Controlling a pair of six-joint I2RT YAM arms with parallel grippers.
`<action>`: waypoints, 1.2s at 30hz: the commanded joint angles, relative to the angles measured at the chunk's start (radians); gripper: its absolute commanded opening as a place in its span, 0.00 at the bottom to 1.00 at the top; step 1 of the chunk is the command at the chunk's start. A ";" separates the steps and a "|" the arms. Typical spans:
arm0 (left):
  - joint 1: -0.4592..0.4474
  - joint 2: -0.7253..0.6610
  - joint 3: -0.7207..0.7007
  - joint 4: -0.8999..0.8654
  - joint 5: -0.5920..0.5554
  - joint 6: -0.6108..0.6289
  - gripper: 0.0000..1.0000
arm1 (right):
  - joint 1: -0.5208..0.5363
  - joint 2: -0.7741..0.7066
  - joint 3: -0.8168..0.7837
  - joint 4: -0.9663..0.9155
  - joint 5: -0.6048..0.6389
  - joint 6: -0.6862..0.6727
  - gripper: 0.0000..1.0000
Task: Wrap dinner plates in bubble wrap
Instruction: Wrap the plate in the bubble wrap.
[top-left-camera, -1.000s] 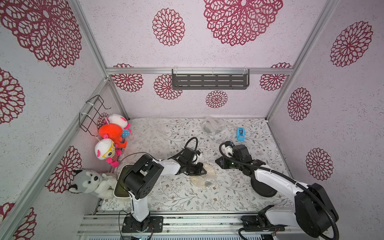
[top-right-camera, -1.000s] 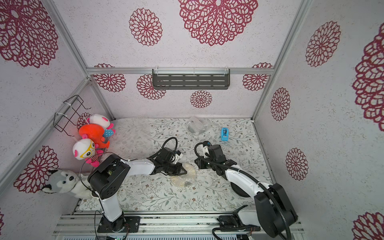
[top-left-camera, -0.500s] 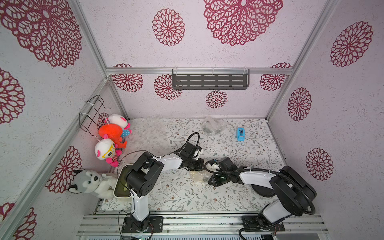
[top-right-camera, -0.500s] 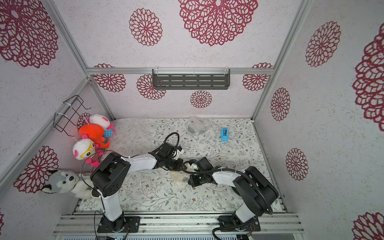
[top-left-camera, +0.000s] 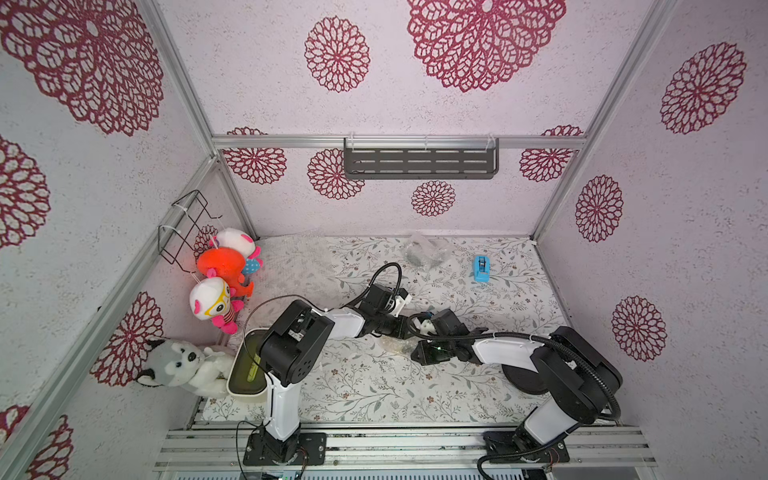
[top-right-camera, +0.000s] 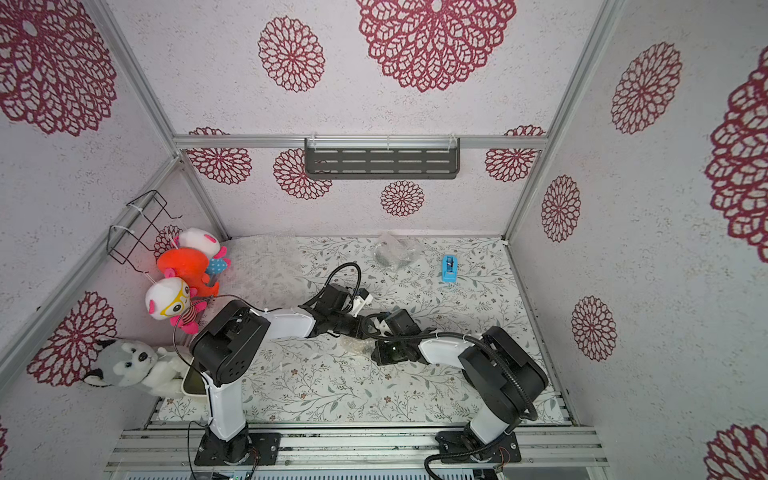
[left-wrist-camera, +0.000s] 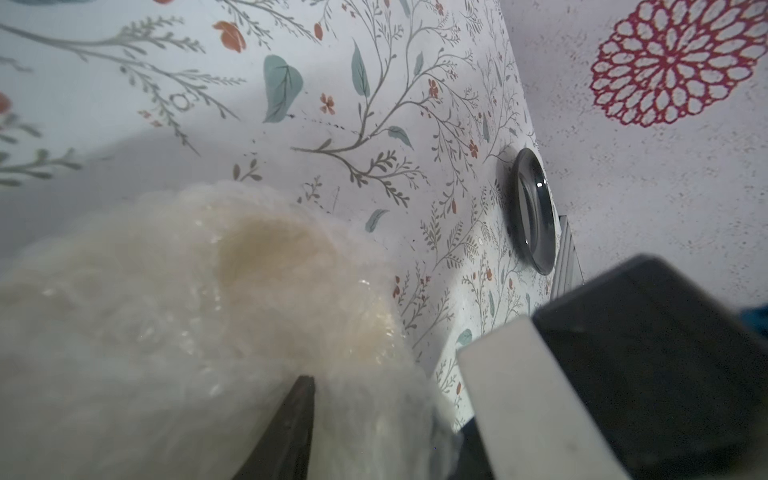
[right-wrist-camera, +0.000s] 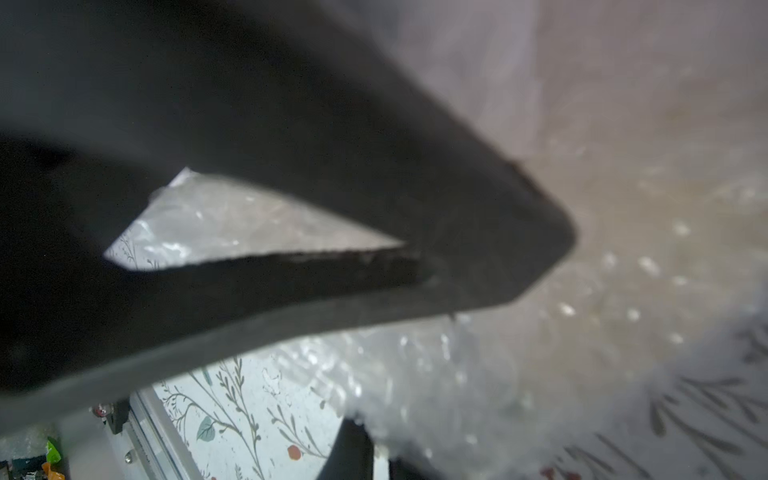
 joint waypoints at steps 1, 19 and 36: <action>-0.034 0.009 -0.047 -0.102 0.052 0.045 0.38 | -0.020 -0.005 0.045 0.144 0.100 0.039 0.12; -0.045 0.024 -0.056 -0.143 -0.181 0.168 0.26 | -0.248 -0.086 0.144 0.024 -0.110 0.409 0.43; -0.051 0.021 -0.072 -0.095 -0.166 0.179 0.26 | -0.181 0.154 0.298 -0.043 -0.184 0.518 0.41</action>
